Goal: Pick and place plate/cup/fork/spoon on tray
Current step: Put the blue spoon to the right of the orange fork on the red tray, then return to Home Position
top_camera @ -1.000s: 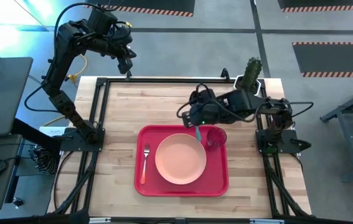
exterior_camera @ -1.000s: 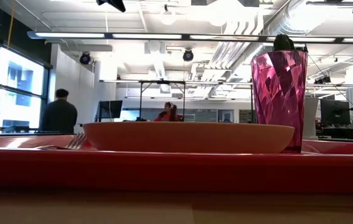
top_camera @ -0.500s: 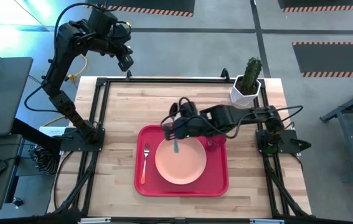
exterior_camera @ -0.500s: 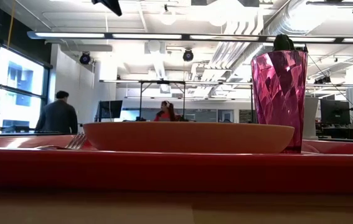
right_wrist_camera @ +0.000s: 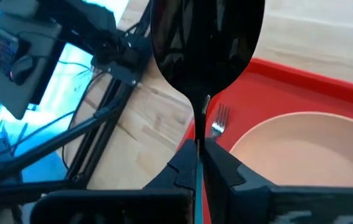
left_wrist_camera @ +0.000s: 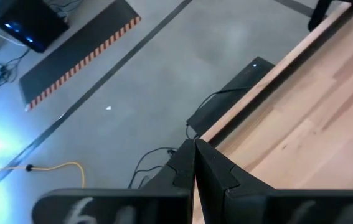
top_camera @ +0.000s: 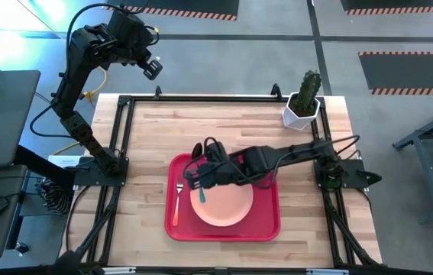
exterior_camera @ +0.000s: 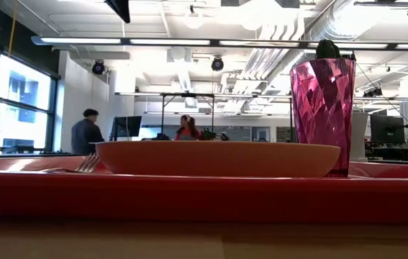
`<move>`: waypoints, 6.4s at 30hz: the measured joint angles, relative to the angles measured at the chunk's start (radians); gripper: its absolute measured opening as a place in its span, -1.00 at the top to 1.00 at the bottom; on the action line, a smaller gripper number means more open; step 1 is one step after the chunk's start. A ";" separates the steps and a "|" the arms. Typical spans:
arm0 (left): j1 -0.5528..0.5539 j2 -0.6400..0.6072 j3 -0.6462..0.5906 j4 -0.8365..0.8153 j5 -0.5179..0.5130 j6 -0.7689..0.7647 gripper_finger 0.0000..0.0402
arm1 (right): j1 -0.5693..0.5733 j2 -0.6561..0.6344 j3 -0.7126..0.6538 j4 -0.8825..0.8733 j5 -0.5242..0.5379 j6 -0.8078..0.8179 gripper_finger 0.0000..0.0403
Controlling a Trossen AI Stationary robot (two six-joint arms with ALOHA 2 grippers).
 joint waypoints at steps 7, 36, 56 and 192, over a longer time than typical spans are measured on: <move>0.000 0.000 0.000 -0.018 -0.016 0.000 1.00 | 0.013 0.034 0.000 0.098 -0.013 0.000 1.00; 0.008 0.001 0.000 -0.021 -0.149 -0.027 1.00 | -0.091 0.301 -0.001 0.283 -0.212 0.240 1.00; 0.008 0.002 0.000 -0.008 -0.140 -0.026 1.00 | -0.097 0.419 0.000 0.288 -0.336 0.342 1.00; -0.814 -0.034 -0.161 0.279 -0.225 -0.316 1.00 | -0.288 -1.083 -1.053 0.382 -0.234 -1.053 0.60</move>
